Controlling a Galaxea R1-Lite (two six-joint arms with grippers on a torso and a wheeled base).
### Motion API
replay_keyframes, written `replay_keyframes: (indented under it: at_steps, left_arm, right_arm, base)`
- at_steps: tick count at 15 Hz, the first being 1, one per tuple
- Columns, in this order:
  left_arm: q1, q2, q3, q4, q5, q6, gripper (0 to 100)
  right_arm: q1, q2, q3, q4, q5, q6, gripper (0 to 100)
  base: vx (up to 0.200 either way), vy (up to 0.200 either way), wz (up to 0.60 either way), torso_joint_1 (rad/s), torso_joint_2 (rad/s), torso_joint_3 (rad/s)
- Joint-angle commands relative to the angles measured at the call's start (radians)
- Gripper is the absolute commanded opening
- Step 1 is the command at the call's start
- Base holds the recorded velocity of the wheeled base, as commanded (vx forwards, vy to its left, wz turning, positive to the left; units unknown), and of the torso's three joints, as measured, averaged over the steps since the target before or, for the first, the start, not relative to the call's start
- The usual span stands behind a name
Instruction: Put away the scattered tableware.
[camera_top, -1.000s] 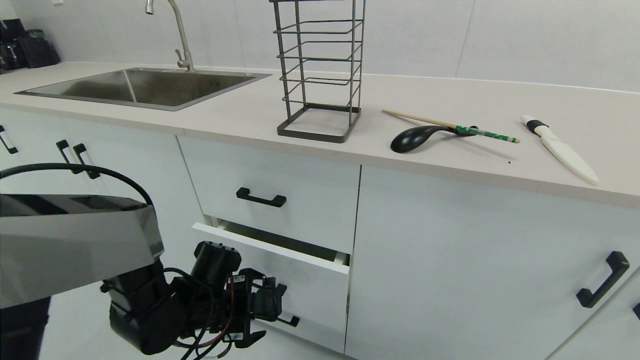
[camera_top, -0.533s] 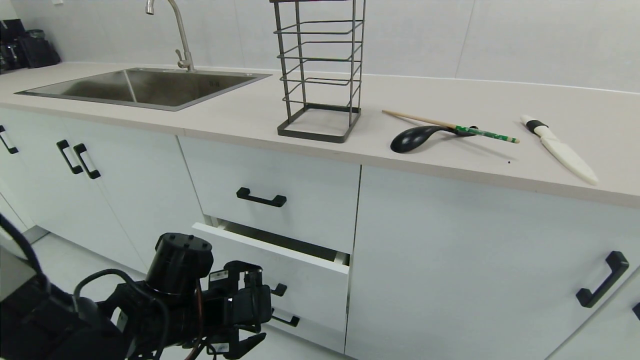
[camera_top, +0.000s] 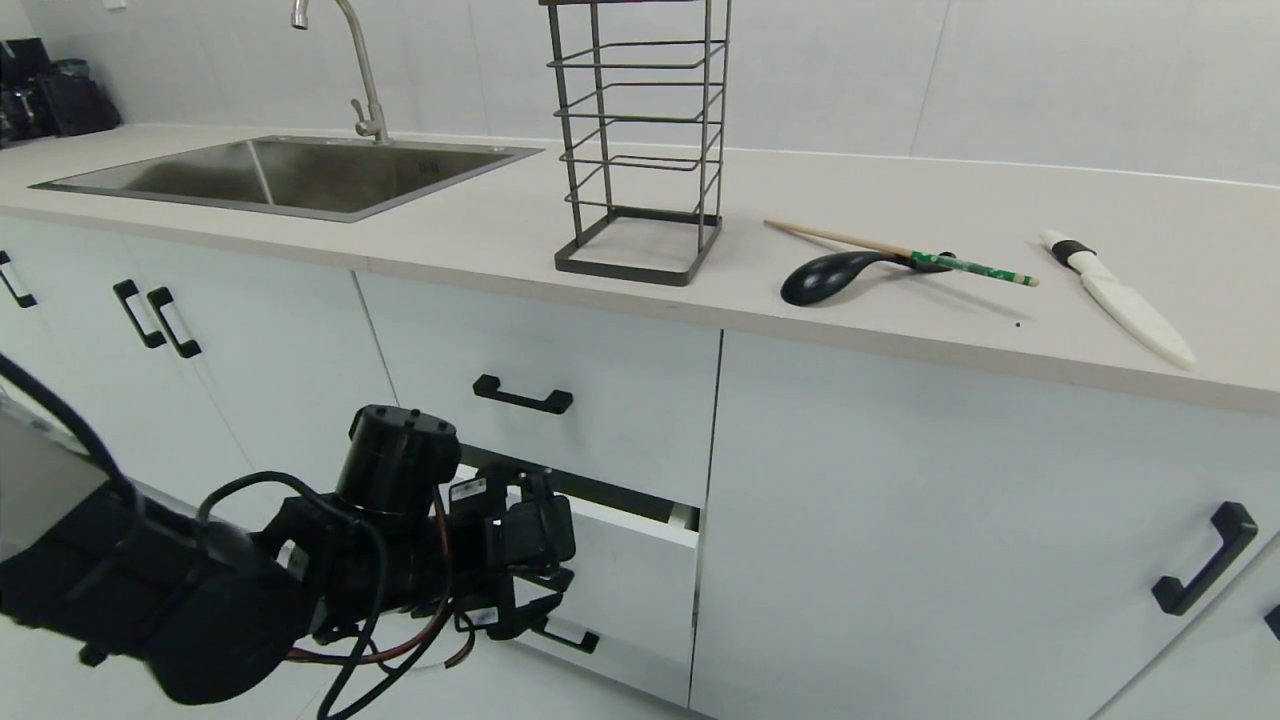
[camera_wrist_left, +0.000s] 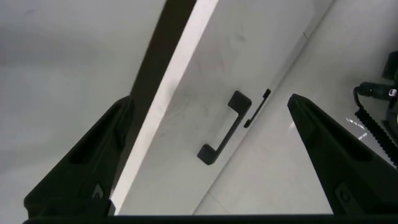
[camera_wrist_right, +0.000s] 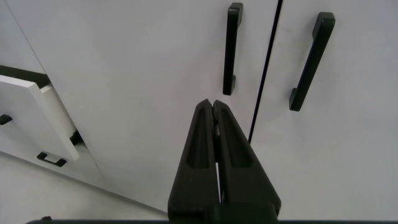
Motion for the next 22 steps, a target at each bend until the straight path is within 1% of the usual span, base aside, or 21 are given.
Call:
replay_keyframes:
  at_steps: [1, 5, 6, 7, 9, 12, 14, 16, 17, 20, 22]
  left_arm:
    - [0.006, 0.116, -0.050, -0.005, 0.002, 0.001, 100]
    - [0.031, 0.191, -0.099, -0.015, 0.002, 0.006, 100]
    - [0.051, 0.216, -0.133, -0.015, 0.002, 0.009, 100]
    - [0.057, 0.226, -0.147, -0.015, 0.002, 0.013, 100]
    - [0.059, 0.242, -0.147, -0.015, 0.002, 0.021, 100]
    - [0.054, 0.263, -0.128, -0.015, 0.001, 0.021, 100]
    - [0.043, 0.246, -0.093, -0.019, -0.001, 0.021, 100]
    - [0.031, 0.197, -0.038, -0.045, -0.004, 0.032, 100]
    - [0.020, 0.130, 0.039, -0.072, -0.004, 0.036, 100]
    - [0.013, -0.045, 0.200, -0.080, 0.001, 0.032, 100]
    - [0.005, -0.128, 0.264, -0.075, -0.001, 0.032, 100]
  right_arm:
    - [0.001, 0.002, 0.000, 0.000, 0.000, 0.000, 0]
    - [0.001, 0.002, 0.000, 0.000, 0.000, 0.000, 0]
    - [0.001, 0.002, 0.000, 0.000, 0.000, 0.000, 0]
    - [0.001, 0.002, 0.000, 0.000, 0.000, 0.000, 0]
    - [0.001, 0.002, 0.000, 0.000, 0.000, 0.000, 0]
    - [0.001, 0.002, 0.000, 0.000, 0.000, 0.000, 0]
    - [0.001, 0.002, 0.000, 0.000, 0.000, 0.000, 0]
    - [0.001, 0.002, 0.000, 0.000, 0.000, 0.000, 0]
    - [0.001, 0.002, 0.000, 0.000, 0.000, 0.000, 0]
    - [0.001, 0.002, 0.000, 0.000, 0.000, 0.000, 0]
    - [0.001, 0.002, 0.000, 0.000, 0.002, 0.000, 0]
  base:
    - [0.000, 0.000, 0.00, 0.000, 0.00, 0.000]
    - [0.000, 0.000, 0.00, 0.000, 0.00, 0.000]
    - [0.000, 0.000, 0.00, 0.000, 0.00, 0.000]
    - [0.000, 0.000, 0.00, 0.000, 0.00, 0.000]
    - [0.000, 0.000, 0.00, 0.000, 0.00, 0.000]
    - [0.000, 0.000, 0.00, 0.000, 0.00, 0.000]
    - [0.000, 0.000, 0.00, 0.000, 0.00, 0.000]
    - [0.000, 0.000, 0.00, 0.000, 0.00, 0.000]
    - [0.000, 0.000, 0.00, 0.000, 0.00, 0.000]
    - [0.000, 0.000, 0.00, 0.000, 0.00, 0.000]
    - [0.000, 0.000, 0.00, 0.000, 0.00, 0.000]
